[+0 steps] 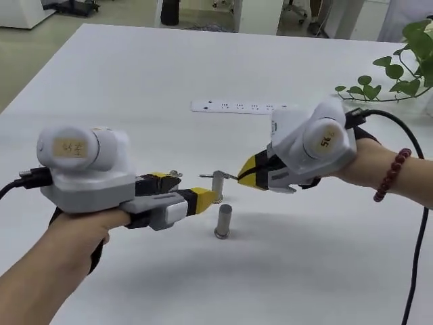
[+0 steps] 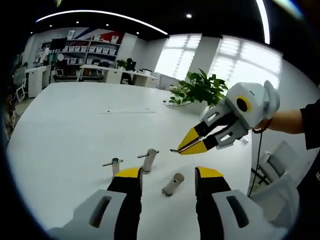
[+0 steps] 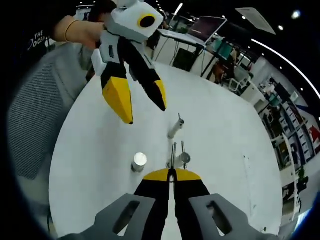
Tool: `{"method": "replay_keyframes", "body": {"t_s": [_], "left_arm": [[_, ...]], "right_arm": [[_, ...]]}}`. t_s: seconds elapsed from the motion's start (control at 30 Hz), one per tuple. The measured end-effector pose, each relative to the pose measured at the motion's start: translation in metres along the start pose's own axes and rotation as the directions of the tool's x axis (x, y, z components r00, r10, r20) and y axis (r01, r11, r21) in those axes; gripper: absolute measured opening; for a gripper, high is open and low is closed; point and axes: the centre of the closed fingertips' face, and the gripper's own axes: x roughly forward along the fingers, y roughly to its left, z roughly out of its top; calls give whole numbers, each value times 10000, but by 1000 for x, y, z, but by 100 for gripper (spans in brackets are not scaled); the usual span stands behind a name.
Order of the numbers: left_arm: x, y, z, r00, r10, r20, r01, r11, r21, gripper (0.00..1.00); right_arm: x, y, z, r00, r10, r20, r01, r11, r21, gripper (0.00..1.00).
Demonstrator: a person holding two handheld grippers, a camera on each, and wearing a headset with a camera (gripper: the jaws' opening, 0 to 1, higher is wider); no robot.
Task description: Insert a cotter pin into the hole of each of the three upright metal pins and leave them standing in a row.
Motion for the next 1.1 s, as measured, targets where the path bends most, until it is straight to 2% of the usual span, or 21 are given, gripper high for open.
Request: {"method": "replay_keyframes", "body": {"t_s": [0.13, 0.27, 0.43, 0.7, 1.1], "left_arm": [[2, -1, 1, 9999, -111, 7, 111, 9997, -205, 35], [4, -3, 0, 9998, -183, -71, 181, 9993, -313, 29], [5, -10, 0, 9986, -535, -38, 532, 9971, -549, 16], [8, -18, 2, 9959, -908, 30, 907, 9917, -915, 9], [10, -20, 3, 9943, -1067, 61, 1068, 9887, -1048, 0]], "right_arm": [[-1, 8, 9, 10000, 71, 47, -68, 9986, -526, 0], [-3, 14, 17, 9995, 235, 194, -220, 9973, -702, 0], [-5, 20, 27, 9987, 342, 383, -302, 9944, -1009, 0], [-6, 27, 38, 9971, 463, 600, -382, 9907, -1307, 0], [-6, 28, 42, 9966, 472, 680, -373, 9893, -1413, 0]]}}
